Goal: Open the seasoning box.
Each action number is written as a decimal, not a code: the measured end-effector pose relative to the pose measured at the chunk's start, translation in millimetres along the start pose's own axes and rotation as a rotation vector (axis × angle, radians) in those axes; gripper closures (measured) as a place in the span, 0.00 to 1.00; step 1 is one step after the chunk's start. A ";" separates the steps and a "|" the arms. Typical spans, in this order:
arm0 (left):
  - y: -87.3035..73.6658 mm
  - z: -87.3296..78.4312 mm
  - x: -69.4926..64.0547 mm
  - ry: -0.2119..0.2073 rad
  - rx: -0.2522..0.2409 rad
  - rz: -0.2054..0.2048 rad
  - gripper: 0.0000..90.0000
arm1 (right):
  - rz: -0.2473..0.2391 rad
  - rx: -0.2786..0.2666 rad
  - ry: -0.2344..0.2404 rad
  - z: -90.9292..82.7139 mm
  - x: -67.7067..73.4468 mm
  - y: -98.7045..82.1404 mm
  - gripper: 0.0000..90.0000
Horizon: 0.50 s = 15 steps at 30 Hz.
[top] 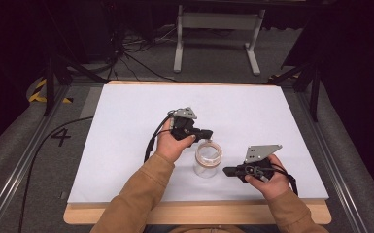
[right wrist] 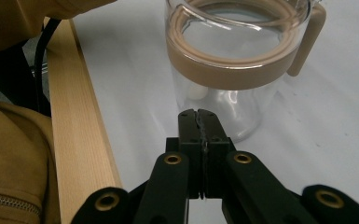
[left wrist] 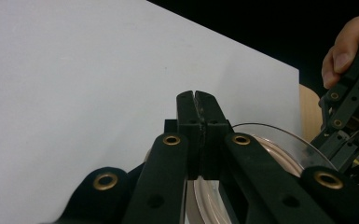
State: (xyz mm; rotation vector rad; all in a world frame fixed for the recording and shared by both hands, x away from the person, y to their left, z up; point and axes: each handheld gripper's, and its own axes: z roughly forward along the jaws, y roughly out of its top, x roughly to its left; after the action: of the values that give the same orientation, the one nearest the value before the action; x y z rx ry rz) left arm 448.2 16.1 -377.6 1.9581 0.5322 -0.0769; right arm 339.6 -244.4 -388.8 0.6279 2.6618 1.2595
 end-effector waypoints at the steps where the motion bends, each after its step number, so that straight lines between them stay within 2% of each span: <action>1: -0.1 -0.1 0.2 -0.001 0.000 -0.004 1.00 | -0.001 -0.004 -0.001 -0.3 0.4 0.5 1.00; 9: -0.5 0.6 0.5 0.006 -0.004 -0.023 1.00 | -0.006 -0.041 -0.019 -2.9 3.8 4.6 1.00; 12: -0.7 0.5 1.3 0.002 -0.005 -0.025 1.00 | 0.005 -0.065 -0.007 -4.0 4.2 6.6 1.00; 15: -1.4 0.7 2.3 -0.004 -0.010 -0.040 1.00 | 0.009 -0.077 -0.021 -4.4 4.4 8.4 1.00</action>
State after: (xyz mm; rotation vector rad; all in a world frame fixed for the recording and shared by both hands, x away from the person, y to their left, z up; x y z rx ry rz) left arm 449.8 16.8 -379.7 1.9377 0.5686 -0.1037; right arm 336.9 -240.9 -379.3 0.6389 2.5827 1.3426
